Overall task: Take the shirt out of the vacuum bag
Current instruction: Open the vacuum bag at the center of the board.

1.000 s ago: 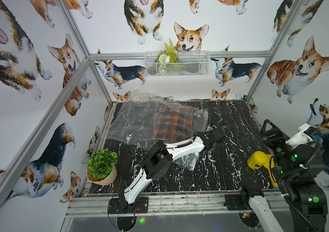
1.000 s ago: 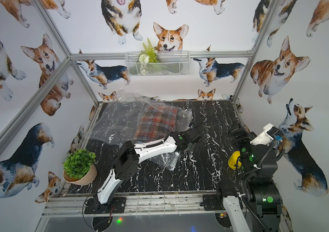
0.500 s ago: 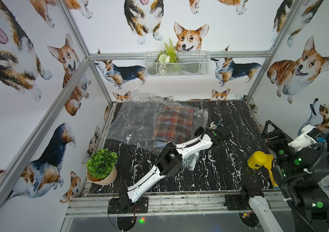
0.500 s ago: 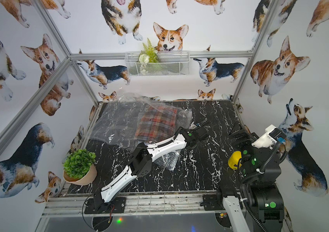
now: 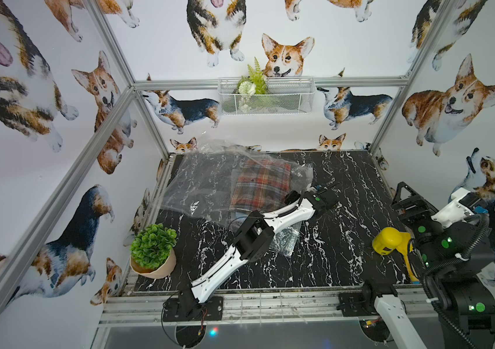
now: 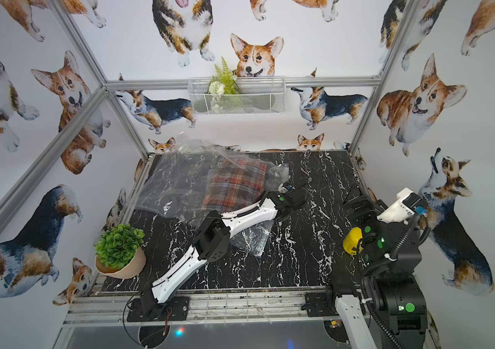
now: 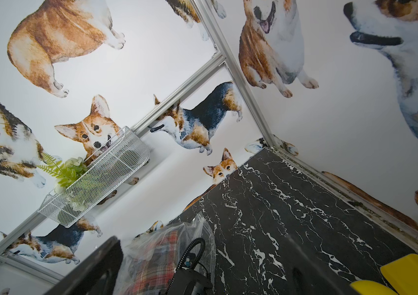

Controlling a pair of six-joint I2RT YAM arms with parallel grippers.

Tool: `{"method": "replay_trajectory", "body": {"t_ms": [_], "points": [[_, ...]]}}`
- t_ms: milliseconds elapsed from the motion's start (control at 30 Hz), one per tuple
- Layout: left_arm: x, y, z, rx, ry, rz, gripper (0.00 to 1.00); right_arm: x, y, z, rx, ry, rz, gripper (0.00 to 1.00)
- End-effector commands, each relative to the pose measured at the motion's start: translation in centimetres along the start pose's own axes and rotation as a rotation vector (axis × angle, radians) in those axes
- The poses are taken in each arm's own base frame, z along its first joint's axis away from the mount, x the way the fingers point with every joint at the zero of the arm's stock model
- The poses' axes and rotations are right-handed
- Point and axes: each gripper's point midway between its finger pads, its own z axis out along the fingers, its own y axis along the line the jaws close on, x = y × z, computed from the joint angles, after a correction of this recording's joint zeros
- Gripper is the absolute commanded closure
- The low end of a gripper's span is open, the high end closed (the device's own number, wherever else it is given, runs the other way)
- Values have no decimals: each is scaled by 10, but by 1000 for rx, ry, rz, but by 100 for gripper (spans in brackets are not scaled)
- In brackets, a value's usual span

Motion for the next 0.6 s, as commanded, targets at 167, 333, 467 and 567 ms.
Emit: {"method": "replay_trajectory", "body": {"t_ms": [167, 333, 467, 567], "points": [[8, 4, 4, 6, 36, -8, 40, 10, 0, 6, -19, 20, 86, 0], [-5, 10, -9, 41, 4, -29, 75, 21, -2, 12, -29, 45, 115, 0], [-19, 20, -29, 83, -31, -63, 100, 33, -3, 21, -35, 78, 135, 0], [-29, 29, -48, 119, -59, -86, 100, 48, -6, 31, -23, 132, 149, 0]]}}
